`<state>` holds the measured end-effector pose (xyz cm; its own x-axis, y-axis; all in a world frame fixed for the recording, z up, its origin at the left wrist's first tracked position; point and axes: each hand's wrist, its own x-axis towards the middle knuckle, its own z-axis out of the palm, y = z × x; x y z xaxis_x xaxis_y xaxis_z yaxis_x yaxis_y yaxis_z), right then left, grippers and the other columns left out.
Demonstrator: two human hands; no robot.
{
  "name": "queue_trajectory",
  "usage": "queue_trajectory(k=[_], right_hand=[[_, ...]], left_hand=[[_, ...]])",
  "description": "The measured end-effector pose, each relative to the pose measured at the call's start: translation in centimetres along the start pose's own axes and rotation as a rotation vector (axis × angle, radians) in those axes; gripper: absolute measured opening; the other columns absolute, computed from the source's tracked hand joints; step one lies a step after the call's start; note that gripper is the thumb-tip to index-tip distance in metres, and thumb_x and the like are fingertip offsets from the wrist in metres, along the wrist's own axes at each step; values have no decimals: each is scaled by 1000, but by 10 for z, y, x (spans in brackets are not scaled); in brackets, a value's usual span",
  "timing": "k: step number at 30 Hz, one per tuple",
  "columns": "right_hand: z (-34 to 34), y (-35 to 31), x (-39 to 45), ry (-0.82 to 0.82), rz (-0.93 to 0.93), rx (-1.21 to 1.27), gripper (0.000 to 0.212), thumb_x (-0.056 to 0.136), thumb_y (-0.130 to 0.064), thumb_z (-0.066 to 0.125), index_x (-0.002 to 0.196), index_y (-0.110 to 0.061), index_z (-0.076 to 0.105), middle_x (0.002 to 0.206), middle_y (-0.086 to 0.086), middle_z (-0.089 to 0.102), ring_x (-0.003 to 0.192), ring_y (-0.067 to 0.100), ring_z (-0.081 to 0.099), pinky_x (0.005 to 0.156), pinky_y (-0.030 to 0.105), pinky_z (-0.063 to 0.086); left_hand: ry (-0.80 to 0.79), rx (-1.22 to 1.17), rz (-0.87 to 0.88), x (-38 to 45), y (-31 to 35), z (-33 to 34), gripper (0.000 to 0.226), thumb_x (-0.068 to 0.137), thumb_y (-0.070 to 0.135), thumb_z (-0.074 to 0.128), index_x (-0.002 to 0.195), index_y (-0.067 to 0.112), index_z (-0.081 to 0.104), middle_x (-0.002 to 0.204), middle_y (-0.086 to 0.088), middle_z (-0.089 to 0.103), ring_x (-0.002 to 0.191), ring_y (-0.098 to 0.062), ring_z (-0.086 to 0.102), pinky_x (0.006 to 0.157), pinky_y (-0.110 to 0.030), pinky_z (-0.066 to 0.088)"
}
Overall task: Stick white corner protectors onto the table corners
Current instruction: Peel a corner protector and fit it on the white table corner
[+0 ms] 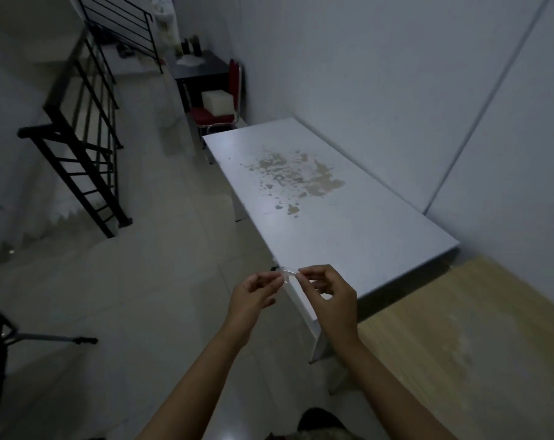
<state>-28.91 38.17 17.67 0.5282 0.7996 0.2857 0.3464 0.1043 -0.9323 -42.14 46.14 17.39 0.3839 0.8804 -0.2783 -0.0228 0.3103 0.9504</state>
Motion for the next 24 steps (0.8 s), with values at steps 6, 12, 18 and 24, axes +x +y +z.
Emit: queue_trajectory(k=[6, 12, 18, 24], right_hand=[[63, 4, 56, -80, 30, 80, 10, 85, -20, 71, 94, -16, 69, 85, -13, 71, 79, 8, 69, 69, 18, 55], [141, 23, 132, -126, 113, 140, 11, 84, -23, 72, 90, -15, 69, 81, -5, 72, 72, 12, 69, 65, 27, 58], [219, 48, 231, -134, 195, 178, 10, 84, -23, 72, 86, -14, 70, 80, -2, 72, 71, 13, 69, 65, 23, 55], [294, 60, 327, -182, 254, 192, 12, 84, -28, 72, 86, -17, 69, 84, 0, 73, 76, 18, 70, 74, 40, 60]], left_hand=[[55, -11, 7, 55, 23, -47, 9, 83, 18, 70, 90, 12, 66, 89, -6, 68, 83, -18, 66, 77, -31, 55], [110, -92, 19, 141, 40, -101, 11, 83, 12, 69, 91, 5, 65, 81, -8, 66, 79, -19, 67, 78, -27, 56], [121, -129, 0, 252, 69, -149, 13, 84, 7, 67, 92, -2, 63, 81, -14, 63, 75, -16, 68, 74, -22, 56], [148, -104, 8, 349, 112, -198, 24, 84, 5, 67, 100, -12, 60, 81, -14, 66, 75, -17, 68, 74, -22, 57]])
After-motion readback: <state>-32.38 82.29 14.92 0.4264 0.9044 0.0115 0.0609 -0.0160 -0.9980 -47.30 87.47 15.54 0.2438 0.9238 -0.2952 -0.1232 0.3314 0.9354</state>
